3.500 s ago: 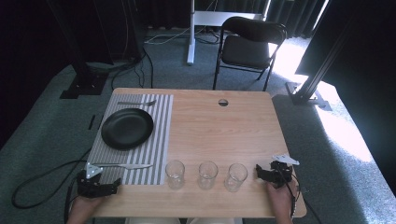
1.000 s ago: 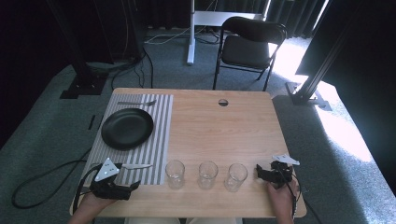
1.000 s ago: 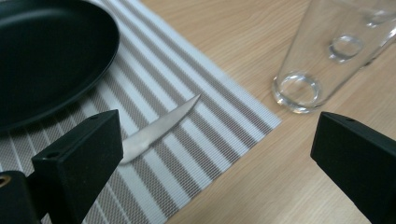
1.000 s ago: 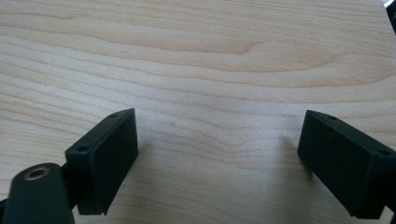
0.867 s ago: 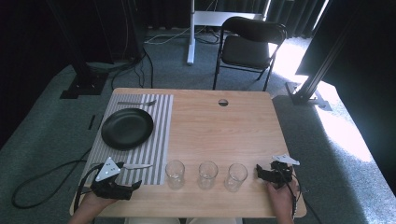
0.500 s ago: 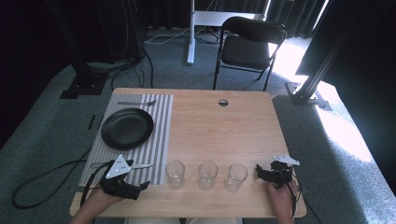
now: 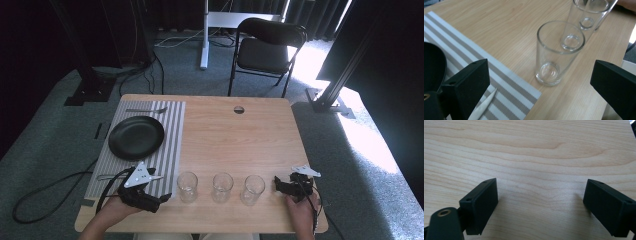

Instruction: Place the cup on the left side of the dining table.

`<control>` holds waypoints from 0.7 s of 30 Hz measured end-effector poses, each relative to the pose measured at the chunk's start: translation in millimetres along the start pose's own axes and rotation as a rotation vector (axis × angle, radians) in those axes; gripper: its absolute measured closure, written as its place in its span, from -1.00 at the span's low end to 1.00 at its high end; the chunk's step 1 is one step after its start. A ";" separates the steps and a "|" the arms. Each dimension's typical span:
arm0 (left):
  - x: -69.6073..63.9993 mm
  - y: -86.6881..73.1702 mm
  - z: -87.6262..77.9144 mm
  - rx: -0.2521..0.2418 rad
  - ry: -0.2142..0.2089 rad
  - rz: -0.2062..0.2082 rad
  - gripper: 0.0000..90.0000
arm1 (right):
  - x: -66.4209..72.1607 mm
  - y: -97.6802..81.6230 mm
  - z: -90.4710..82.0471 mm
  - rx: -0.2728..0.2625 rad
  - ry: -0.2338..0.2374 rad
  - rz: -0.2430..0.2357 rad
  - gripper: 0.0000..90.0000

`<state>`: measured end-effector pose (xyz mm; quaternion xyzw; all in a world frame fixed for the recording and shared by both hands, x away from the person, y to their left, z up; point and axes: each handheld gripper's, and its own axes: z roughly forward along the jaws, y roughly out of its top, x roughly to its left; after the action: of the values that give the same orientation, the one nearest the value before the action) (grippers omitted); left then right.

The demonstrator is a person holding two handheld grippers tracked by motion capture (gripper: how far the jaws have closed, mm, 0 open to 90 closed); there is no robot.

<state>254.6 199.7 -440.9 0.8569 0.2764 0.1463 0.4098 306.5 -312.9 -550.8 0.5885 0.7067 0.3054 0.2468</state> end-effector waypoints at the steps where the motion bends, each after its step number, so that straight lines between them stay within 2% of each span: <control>1: -1.3 1.9 1.3 0.000 -0.008 0.004 -0.94 | 0.0 0.0 0.0 0.000 0.000 0.000 -0.74; 21: -19.1 39.8 25.3 -0.005 -0.080 0.086 -0.90 | 0.2 0.1 0.0 0.000 0.003 -0.001 -0.74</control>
<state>265.4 152.3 -425.9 0.8721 0.2225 0.1301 0.4159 306.5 -312.7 -550.8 0.5878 0.7073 0.3061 0.2460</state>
